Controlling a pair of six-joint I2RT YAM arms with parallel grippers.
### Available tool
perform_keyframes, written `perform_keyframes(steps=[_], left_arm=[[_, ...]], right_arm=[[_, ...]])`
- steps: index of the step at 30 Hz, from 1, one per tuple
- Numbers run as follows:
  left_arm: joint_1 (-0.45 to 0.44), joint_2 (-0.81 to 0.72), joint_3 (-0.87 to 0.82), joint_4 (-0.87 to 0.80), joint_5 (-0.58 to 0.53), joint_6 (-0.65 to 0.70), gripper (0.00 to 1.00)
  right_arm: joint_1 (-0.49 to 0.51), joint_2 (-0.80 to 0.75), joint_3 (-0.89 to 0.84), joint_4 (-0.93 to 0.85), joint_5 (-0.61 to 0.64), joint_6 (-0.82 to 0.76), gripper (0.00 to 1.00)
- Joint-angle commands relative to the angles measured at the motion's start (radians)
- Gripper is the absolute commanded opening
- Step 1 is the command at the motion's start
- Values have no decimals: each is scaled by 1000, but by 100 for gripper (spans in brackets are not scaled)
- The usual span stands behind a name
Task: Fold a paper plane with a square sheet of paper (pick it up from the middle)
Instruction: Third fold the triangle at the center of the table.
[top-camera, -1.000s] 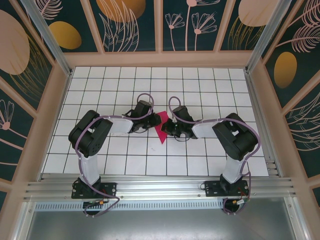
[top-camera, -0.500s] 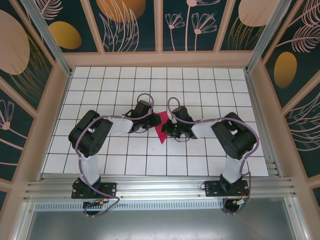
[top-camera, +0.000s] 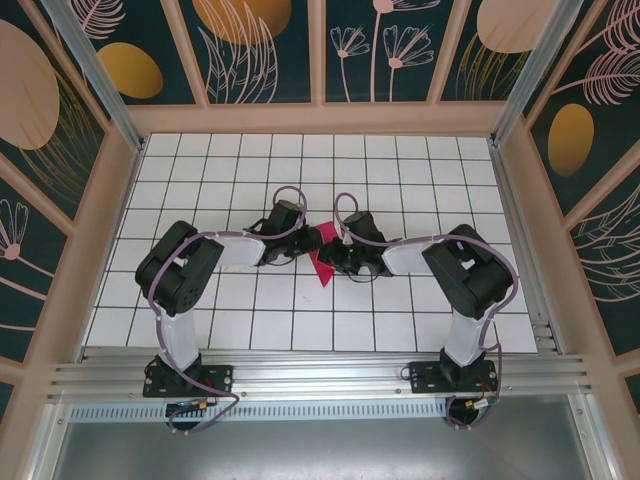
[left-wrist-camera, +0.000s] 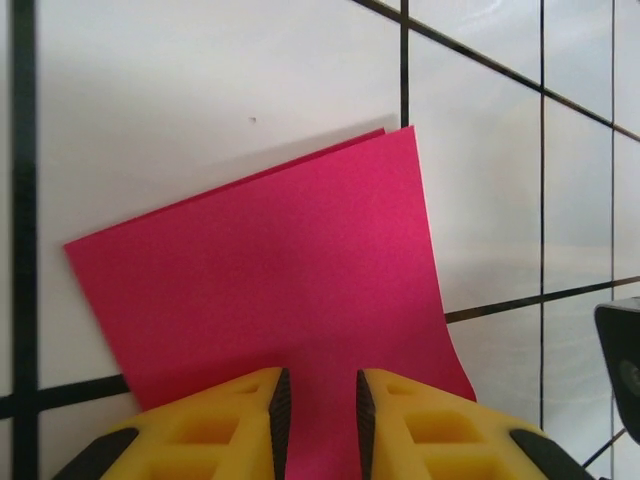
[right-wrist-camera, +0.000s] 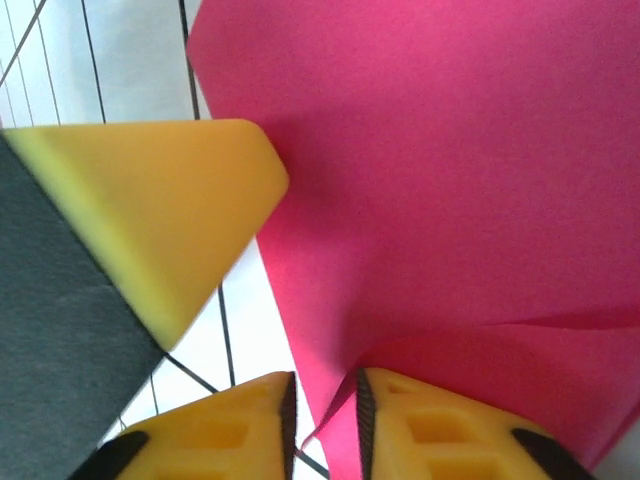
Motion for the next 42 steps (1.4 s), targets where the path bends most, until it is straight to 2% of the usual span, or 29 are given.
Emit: perform_keyframes(steps=[1,6,10,16,20,26,35,42], left_arm=[[18,-84,-36,-38,-41,-37,28],[47,-157,-101,-19,-67,-72,28],[49,-176,-120,-17,-64,-78,27],[49,-178,-141,23,-2,-70,23],[42,-178,-165,74,79,-66,18],[-12,-149,-169,125,142,-71,12],[-26,-80,-143,103,102,-83,4],[-29,-56,-123,95,103,-79,4]], right_arm=[[-6,29,-3,-37,36,-12,30],[-7,26,-13,-25,36,-12,36],[-10,21,-17,-21,36,-10,35],[-13,20,-20,-35,48,-12,8],[-13,24,-19,-44,52,-15,0],[-13,28,-19,-49,54,-18,0],[-14,28,-22,-49,53,-18,0],[-13,29,-21,-46,47,-20,0]])
